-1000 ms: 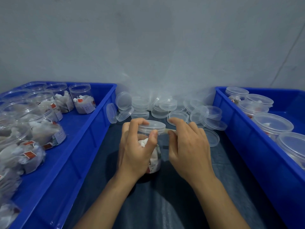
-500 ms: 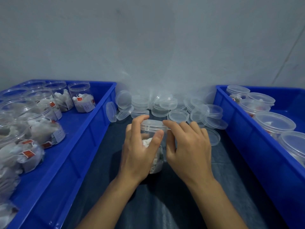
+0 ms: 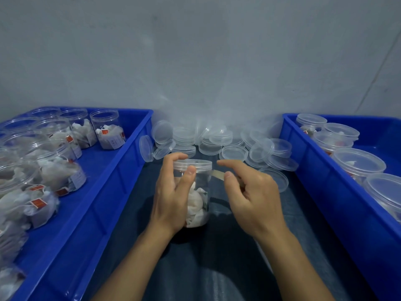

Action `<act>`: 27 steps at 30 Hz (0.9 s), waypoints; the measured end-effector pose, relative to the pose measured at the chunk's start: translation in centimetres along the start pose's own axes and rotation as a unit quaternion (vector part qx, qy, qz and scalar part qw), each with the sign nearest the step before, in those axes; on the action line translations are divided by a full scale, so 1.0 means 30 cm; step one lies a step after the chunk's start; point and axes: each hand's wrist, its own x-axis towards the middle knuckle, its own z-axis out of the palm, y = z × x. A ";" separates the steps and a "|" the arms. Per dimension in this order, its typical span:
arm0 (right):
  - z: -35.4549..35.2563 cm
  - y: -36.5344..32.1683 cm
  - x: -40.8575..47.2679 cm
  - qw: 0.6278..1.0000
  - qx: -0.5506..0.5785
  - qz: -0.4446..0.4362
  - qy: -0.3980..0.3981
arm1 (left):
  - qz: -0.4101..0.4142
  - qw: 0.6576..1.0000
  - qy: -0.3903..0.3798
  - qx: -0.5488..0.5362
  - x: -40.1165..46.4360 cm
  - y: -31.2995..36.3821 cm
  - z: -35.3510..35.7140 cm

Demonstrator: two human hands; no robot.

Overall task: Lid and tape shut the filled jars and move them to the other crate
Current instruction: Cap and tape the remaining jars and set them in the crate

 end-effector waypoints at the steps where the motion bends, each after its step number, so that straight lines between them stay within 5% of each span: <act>1: -0.002 0.002 0.000 1.000 -0.012 -0.003 0.001 | 0.000 1.000 -0.007 0.003 0.001 -0.001 -0.003; 13: 0.001 0.017 0.004 0.992 -0.122 -0.028 -0.007 | 0.005 0.998 -0.051 -0.020 0.005 0.003 -0.006; 22: 0.002 0.018 0.000 0.987 -0.153 -0.030 -0.028 | -0.087 0.979 -0.093 -0.157 0.011 -0.001 -0.017; 27: 0.005 0.017 -0.003 0.992 -0.122 -0.013 -0.020 | -0.066 0.987 -0.100 -0.108 0.016 -0.022 -0.020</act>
